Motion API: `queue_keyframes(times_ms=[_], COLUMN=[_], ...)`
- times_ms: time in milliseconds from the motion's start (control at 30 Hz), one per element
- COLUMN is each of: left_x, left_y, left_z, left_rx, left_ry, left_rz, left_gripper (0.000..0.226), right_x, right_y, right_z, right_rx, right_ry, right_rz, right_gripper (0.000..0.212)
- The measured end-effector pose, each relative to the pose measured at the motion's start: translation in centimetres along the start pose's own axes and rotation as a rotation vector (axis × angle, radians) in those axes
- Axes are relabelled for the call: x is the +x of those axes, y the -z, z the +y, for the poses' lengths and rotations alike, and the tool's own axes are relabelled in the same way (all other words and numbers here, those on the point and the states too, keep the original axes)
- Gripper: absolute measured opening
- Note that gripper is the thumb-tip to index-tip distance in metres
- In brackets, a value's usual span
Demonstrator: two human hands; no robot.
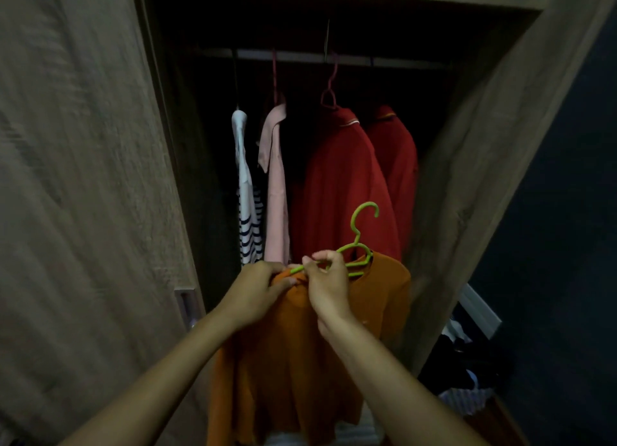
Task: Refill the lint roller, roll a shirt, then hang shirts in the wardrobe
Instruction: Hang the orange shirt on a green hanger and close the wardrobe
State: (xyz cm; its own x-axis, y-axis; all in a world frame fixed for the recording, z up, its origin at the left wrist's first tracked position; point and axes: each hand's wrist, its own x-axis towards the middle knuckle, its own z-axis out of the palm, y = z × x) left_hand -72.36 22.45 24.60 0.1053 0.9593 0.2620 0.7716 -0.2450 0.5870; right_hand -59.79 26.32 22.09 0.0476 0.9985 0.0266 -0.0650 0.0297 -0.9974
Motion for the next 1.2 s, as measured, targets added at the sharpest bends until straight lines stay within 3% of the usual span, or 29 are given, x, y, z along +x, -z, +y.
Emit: queue_keyframes(times_ms=[167,267,400,567,667,767,833,933,1100,1200], left_x=[-0.6,-1.7,-2.6,-3.1,-3.5,-4.5,-5.0,-4.9,-0.4,4.1], left_y=[-1.5,-1.7,-0.8,-3.0,-4.6,-5.3,-5.3,-5.2,-4.2,-3.7], left_z=[0.2,0.1,0.4,2.5,2.5,2.0,2.1,3.0,5.1,7.1], left_rx=[-0.005,-0.074,-0.16,-0.052,-0.006,0.009,0.06,0.11,0.08,0.187], left_ry=[0.069,0.056,0.049,0.009,-0.017,-0.116,-0.178,-0.248,-0.357,-0.409], left_rz=[0.056,0.003,-0.158,0.021,0.1,0.018,-0.096,-0.183,0.032,0.141], left_gripper=[0.029,0.026,0.029,0.022,0.022,0.023,0.034,0.068,0.067,0.064], right_x=[-1.0,-1.3,-1.1,-1.3,-1.7,-2.2,-2.6,-3.5,-4.4,-4.2], right_y=[0.9,1.3,1.6,1.3,1.9,3.4,4.6,6.8,11.8,14.9], right_z=[0.0,-0.1,-0.7,-1.8,-2.0,-2.5,-2.8,-4.0,-8.2,-10.7], right_rx=[-0.256,-0.297,-0.169,0.145,0.143,-0.003,-0.068,-0.133,-0.263,-0.428], right_ry=[0.093,0.073,0.046,-0.114,-0.161,-0.113,-0.077,-0.057,0.011,0.068], right_rz=[0.003,-0.013,0.019,0.129,0.123,0.146,0.201,0.26,0.171,0.16], right_gripper=[0.026,0.03,0.036,0.057,0.045,0.016,0.015,0.028,0.038,0.056])
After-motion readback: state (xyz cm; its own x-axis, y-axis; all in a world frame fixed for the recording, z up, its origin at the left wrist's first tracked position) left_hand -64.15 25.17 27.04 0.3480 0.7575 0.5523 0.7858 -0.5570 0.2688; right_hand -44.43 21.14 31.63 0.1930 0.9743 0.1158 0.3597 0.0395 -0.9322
